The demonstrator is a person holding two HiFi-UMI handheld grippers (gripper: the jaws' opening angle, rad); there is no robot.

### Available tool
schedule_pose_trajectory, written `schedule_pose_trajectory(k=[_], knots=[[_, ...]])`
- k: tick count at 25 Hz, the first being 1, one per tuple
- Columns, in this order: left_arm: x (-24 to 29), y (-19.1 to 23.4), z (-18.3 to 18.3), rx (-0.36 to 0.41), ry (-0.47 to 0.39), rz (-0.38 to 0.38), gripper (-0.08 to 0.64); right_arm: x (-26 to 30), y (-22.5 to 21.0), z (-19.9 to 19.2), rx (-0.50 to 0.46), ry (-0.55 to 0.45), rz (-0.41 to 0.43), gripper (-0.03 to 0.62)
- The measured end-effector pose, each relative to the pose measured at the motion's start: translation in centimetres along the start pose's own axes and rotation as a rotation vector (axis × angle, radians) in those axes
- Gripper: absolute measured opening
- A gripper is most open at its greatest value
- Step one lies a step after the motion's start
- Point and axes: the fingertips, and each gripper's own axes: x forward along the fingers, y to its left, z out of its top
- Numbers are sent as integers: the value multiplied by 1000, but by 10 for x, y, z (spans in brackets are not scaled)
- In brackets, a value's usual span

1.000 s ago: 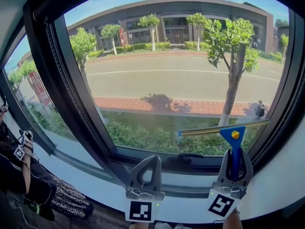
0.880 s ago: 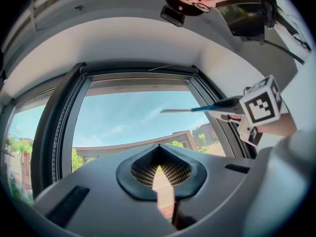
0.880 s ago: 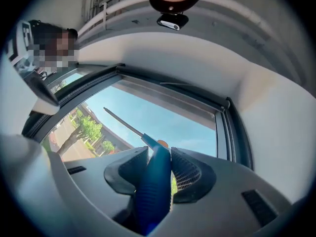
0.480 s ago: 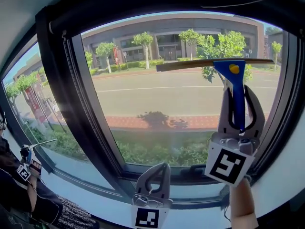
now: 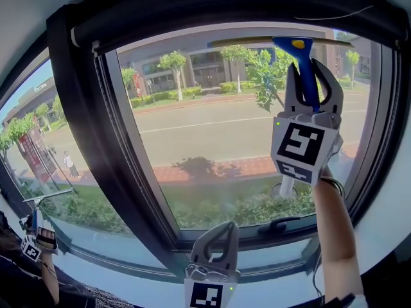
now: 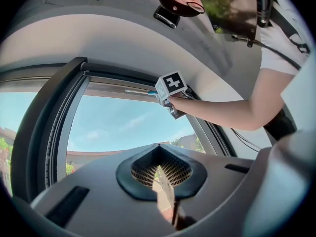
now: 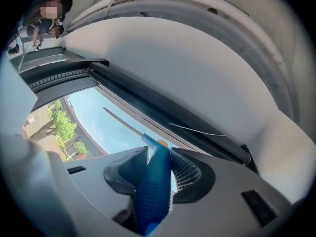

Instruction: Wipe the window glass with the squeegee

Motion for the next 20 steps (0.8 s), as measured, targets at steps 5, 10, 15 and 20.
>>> schedule_pose_trajectory(k=[5,10,15,20], knots=[[-1,7,2,-47,-27,-15,2,18,8,6,-21,16,-10,149],[7,2,6,-7,-23,-28,2,25,13,2,-33,40,10,149],[12,1,10,-67,-50,-1,2,32,13,-2,-7,65,26,149],[31,4,9,-17,-48,-12,2,33,11,-1,-16,62,28,149]])
